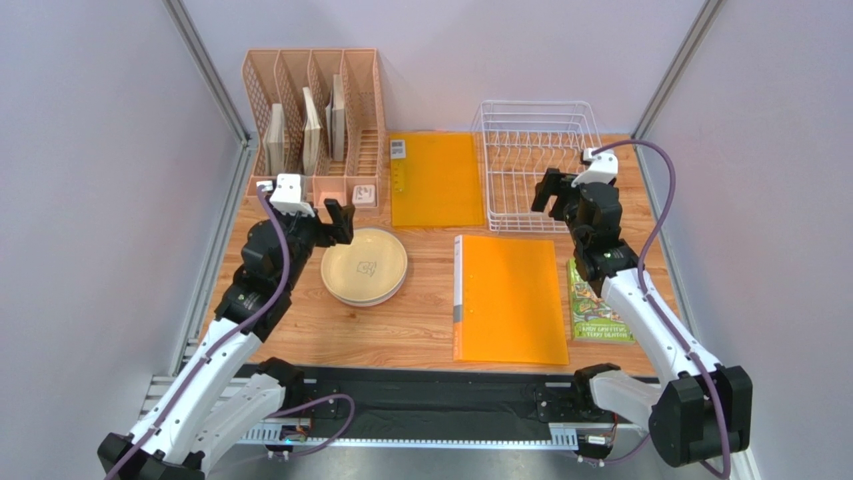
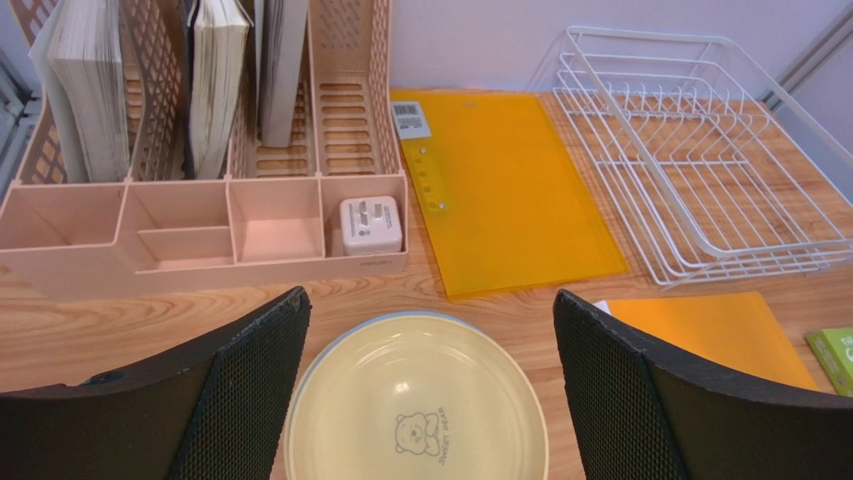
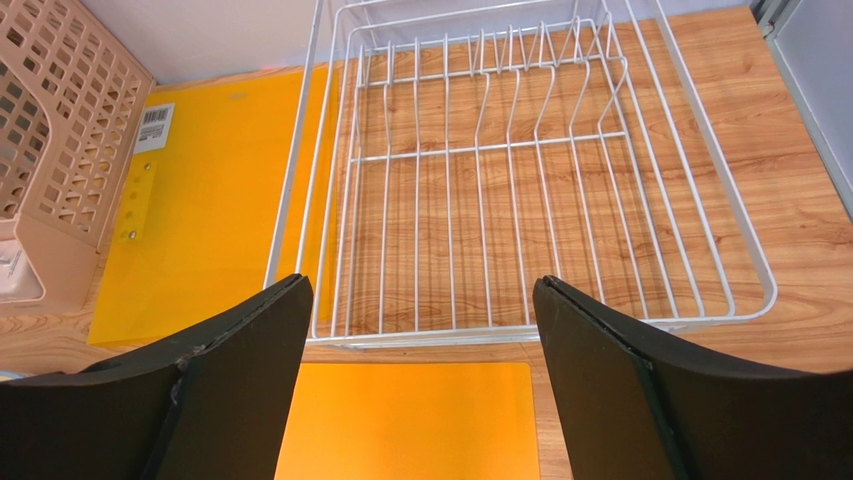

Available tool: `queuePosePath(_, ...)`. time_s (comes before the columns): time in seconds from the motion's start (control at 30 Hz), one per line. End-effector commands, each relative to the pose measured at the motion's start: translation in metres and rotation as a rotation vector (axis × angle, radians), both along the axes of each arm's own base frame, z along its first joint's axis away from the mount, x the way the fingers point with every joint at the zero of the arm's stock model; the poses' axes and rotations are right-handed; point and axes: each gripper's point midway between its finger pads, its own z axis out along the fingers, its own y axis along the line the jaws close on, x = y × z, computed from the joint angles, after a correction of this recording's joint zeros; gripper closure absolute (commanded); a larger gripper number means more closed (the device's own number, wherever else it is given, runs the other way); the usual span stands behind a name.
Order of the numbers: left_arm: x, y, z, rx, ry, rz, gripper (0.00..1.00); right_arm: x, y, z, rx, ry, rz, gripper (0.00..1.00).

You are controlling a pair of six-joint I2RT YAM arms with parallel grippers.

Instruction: Unload the plates from the dish rack

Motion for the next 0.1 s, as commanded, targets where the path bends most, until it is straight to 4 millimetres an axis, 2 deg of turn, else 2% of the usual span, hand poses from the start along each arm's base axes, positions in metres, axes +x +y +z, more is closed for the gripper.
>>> queuePosePath(0.0,-0.0060,0.0012,0.0057,0.011,-0.043,-0.016,0.05,-0.0001,-0.0017,0.0293,0.006,-0.108,-0.010,0.13)
queuePosePath(0.07,-0.0081,0.0058,0.0054,0.023,-0.041,0.000,0.04,-0.0013,-0.0022,0.0310,0.012,-0.114,-0.011,0.12)
